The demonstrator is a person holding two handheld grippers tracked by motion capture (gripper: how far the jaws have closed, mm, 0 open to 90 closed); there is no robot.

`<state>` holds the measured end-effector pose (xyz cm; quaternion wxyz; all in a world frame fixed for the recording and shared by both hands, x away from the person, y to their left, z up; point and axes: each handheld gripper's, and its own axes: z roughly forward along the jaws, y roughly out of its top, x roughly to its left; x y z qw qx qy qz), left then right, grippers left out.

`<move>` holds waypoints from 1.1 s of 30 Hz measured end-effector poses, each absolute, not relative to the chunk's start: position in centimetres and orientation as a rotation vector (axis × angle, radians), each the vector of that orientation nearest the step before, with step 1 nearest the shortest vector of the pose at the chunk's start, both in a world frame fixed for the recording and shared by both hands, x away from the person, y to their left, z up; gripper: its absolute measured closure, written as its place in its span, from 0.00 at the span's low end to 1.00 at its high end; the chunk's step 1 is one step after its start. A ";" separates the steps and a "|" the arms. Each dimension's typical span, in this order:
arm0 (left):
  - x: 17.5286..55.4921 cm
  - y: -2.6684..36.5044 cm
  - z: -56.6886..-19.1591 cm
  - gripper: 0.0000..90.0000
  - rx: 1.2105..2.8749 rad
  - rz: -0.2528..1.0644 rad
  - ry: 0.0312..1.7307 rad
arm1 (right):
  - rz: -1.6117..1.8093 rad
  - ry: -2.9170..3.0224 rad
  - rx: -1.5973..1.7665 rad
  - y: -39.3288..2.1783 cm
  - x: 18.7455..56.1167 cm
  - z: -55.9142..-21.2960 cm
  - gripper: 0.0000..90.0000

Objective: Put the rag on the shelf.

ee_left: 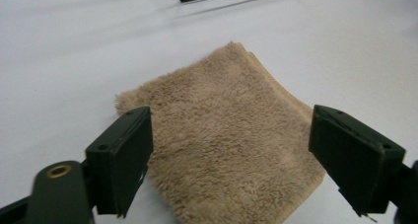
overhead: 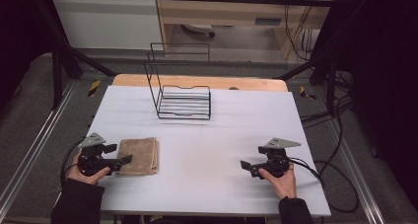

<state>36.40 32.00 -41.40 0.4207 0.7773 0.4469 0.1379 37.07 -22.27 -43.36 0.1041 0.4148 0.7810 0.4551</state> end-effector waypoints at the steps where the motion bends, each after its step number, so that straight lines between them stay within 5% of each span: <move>1: 36.5 32.2 -41.4 0.17 1.949 0.347 1.118 | 1.343 2.302 1.230 -21.9 37.2 -43.3 0.02; 10: 36.8 32.9 -41.6 0.08 1.950 0.343 1.122 | 1.373 2.327 1.169 -16.8 38.6 -42.3 0.02; 33: 37.0 33.5 -42.3 0.06 1.985 0.358 1.113 | 1.368 2.396 1.096 -3.7 43.1 -42.0 0.05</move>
